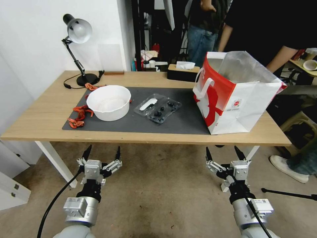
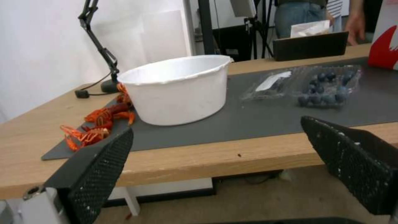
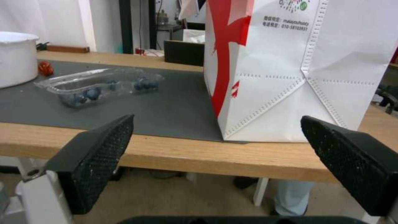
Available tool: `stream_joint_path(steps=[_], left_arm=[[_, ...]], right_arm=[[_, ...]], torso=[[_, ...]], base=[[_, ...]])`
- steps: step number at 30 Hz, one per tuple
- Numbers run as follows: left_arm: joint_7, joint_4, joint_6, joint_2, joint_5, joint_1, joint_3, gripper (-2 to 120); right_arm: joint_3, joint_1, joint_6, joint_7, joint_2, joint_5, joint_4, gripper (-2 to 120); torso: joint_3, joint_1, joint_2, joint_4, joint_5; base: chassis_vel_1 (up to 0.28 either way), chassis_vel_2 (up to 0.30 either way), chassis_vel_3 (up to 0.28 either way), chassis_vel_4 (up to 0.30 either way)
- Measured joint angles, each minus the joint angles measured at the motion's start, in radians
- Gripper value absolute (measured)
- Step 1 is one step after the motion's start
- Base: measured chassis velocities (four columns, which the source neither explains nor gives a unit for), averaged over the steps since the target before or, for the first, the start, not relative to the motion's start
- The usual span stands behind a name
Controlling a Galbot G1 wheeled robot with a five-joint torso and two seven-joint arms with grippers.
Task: Close the takeout container lid, then place the container into the takeout bag.
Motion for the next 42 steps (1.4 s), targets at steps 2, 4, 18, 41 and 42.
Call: stream_joint_path(steps=[2,4,18,41,42], left_arm=[[0.000,0.000,0.000,0.000,0.000,0.000,0.000,100],[0.000,0.000,0.000,0.000,0.000,0.000,0.000,100],[0.000,0.000,0.004,-0.002,-0.004,-0.002,0.001,100],[-0.024,-0.054,0.135,-0.077,-0.181,-0.098,0.097,100],[-0.023,-0.051,0.130,-0.077,-0.180,-0.098,0.097,100]], right_arm=[[0.000,0.000,0.000,0.000,0.000,0.000,0.000,100],[0.000,0.000,0.000,0.000,0.000,0.000,0.000,100],[0.000,0.000,-0.003,0.000,0.000,0.001,0.001,100],[0.045,0.107,-0.232,0.054,-0.030,0.212,0.128,100],[0.038,0.114,-0.231,0.058,-0.042,0.227,0.125,100]], torso=[[0.000,0.000,0.000,0.0000,0.0000],[0.000,0.000,0.000,0.0000,0.0000],[0.000,0.000,0.000,0.0000,0.0000],[0.000,0.000,0.000,0.0000,0.0000],[0.000,0.000,0.000,-0.0001,0.0000]], base=[[0.000,0.000,0.000,0.000],[0.000,0.000,0.000,0.000],[0.000,0.000,0.000,0.000],[0.000,0.000,0.000,0.000],[0.000,0.000,0.000,0.000]])
